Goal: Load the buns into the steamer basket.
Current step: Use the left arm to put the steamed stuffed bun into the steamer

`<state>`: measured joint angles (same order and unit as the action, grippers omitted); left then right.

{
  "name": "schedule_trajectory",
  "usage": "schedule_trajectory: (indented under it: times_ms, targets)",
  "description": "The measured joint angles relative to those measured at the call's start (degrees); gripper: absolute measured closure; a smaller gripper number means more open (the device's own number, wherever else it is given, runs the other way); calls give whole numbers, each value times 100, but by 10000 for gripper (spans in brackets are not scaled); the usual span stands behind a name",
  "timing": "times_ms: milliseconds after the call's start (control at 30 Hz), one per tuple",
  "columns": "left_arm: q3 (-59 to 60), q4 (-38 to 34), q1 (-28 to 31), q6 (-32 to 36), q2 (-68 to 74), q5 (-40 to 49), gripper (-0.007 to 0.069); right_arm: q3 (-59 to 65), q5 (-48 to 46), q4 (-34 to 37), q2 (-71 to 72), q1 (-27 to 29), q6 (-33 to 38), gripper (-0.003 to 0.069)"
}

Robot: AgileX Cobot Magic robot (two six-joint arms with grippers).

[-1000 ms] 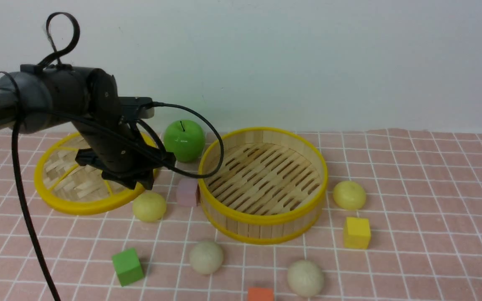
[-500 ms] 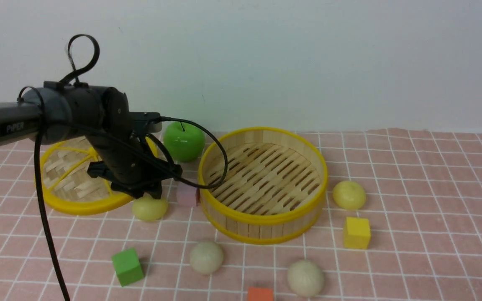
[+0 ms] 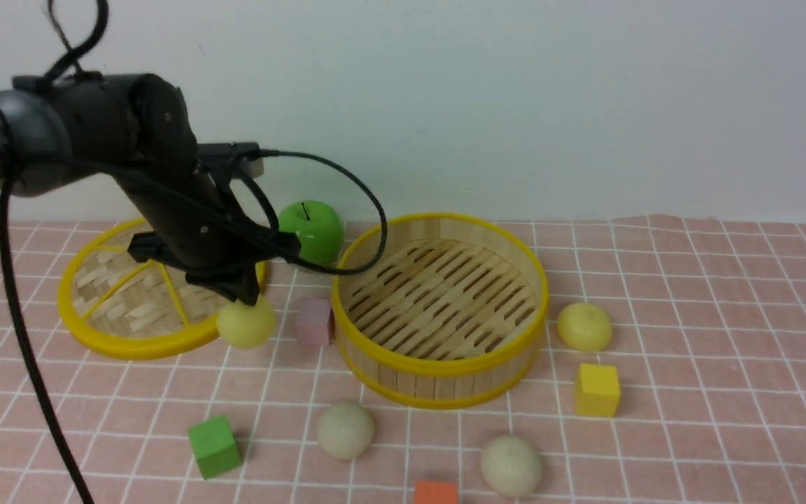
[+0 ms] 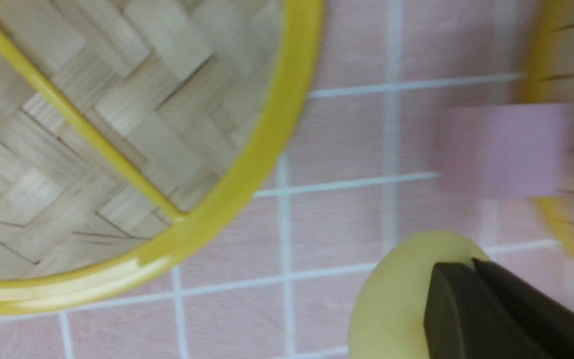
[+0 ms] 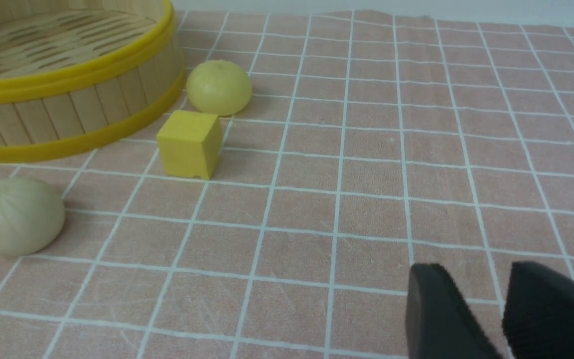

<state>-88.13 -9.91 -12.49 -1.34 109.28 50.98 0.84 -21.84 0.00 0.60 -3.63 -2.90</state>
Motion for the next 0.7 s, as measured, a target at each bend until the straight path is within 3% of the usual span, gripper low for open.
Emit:
schedule_trajectory:
  times_ms: [267,467,700]
  targets:
    - [-35,-1537,-942,1525,-353,-719,638,0,0,0,0,0,0,419]
    - [-35,-1586,-1423,1813,278,-2195,638,0,0,0,0,0,0,419]
    - [-35,-1427,-1265,1741,943,-2632,580,0,0,0,0,0,0,419]
